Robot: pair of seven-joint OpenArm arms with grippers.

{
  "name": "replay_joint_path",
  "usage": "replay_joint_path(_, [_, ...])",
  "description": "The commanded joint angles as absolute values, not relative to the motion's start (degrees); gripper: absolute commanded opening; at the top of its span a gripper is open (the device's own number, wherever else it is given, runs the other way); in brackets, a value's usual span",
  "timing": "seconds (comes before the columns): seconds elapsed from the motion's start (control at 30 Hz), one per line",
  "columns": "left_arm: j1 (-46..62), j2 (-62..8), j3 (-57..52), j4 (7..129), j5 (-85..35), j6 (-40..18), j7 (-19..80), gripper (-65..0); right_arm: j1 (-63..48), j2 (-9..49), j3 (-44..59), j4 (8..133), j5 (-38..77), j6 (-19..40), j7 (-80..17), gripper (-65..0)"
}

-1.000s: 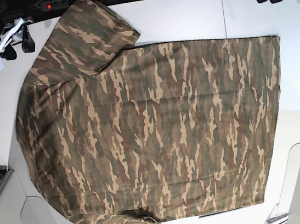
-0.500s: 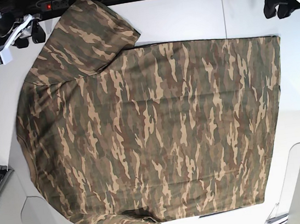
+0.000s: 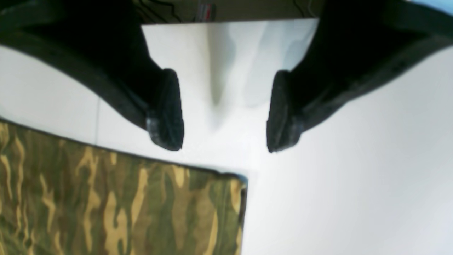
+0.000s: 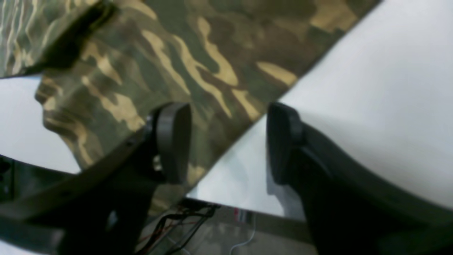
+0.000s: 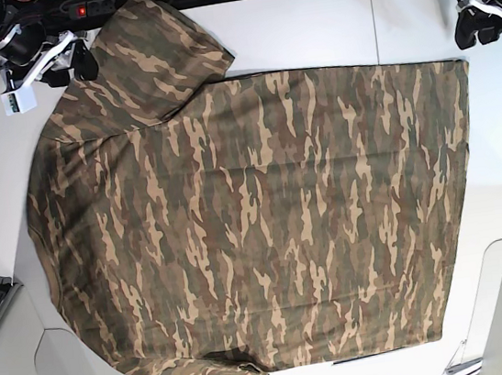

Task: Fold the T-shirt properly
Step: 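Lower both grippers to the shirt's shoulder corners and pinch them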

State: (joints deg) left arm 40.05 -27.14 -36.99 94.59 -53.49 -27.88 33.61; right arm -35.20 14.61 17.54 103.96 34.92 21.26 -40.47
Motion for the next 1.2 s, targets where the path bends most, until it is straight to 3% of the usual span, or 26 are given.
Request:
replay_joint_path(0.0, [39.9,-28.1,-37.2,94.7,-54.0,-28.1,32.4,-25.7,-35.4,15.0,17.1,104.4,35.3,21.5,-39.9,-31.2])
replay_joint_path(0.73, [27.8,-30.7,-33.1,79.0,-49.6,-28.1,30.0,-25.7,-35.4,15.0,14.3,103.6,34.7,23.4,-38.1,-31.4])
replay_joint_path(0.93, [27.8,-30.7,-26.9,78.9,-50.8,-28.4,31.5,-25.7,-34.8,15.0,14.3,103.6,34.7,23.4,-37.5,-31.4])
replay_joint_path(1.1, [27.8,-30.6,-22.6,78.9,-50.8,-32.6,31.8,-26.7,-34.8,15.0,14.3,103.6,34.8,23.4,-37.5,-31.6])
replay_joint_path(1.17, [27.8,-30.6,-21.6,78.9,-50.8,-34.9,31.9,-31.4,-34.8,15.0,14.3,103.6,35.0,23.4,-37.5,-31.6])
